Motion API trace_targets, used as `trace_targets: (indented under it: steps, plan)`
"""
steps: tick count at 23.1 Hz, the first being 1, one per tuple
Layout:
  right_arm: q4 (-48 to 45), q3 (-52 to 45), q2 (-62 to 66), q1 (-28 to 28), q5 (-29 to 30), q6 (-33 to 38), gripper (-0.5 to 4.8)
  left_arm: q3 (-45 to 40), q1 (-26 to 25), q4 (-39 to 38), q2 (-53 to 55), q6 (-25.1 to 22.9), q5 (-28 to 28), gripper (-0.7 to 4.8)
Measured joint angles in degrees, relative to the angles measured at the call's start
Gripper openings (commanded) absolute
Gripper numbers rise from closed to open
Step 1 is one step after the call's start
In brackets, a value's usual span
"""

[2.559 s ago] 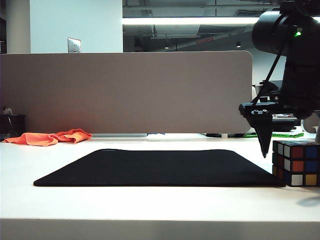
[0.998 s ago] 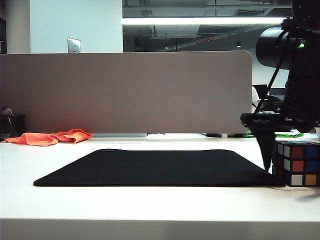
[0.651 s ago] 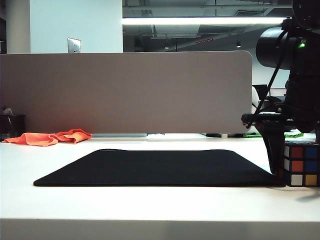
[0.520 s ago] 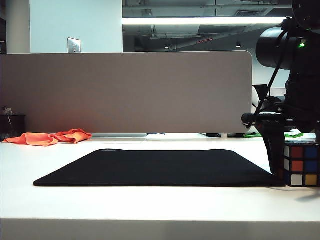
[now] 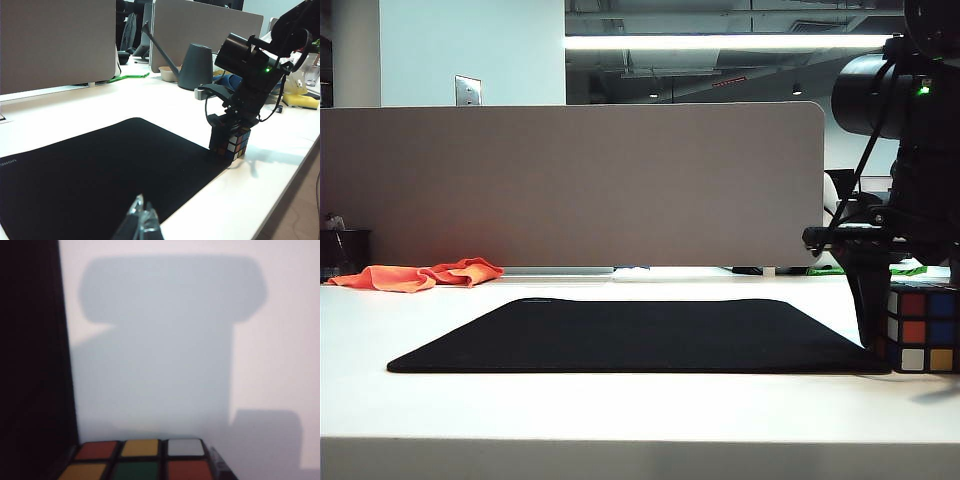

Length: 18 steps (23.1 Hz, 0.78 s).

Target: Pick up the cube on the right side of the mouse pad, then place it in the center of the mouse pad.

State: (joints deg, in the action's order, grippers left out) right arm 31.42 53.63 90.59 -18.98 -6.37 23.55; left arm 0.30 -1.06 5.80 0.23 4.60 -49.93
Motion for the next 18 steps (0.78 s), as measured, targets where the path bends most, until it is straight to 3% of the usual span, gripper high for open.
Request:
trace_targets:
  steps: [6,10,18]
  plan:
    - [0.6,4.8,0.1,-0.1,0.5,0.0,2.1,0.0,0.0,0.0,0.0,0.0,0.0,-0.06]
    - [0.5,9.8,0.1,-0.2,3.9,0.0,2.1,0.0,0.0,0.0,0.0,0.0,0.0,-0.06]
    - [-7.7,12.9,0.2,-7.5,4.9,0.2,2.1,0.0,0.0,0.0,0.0,0.0,0.5,-0.06]
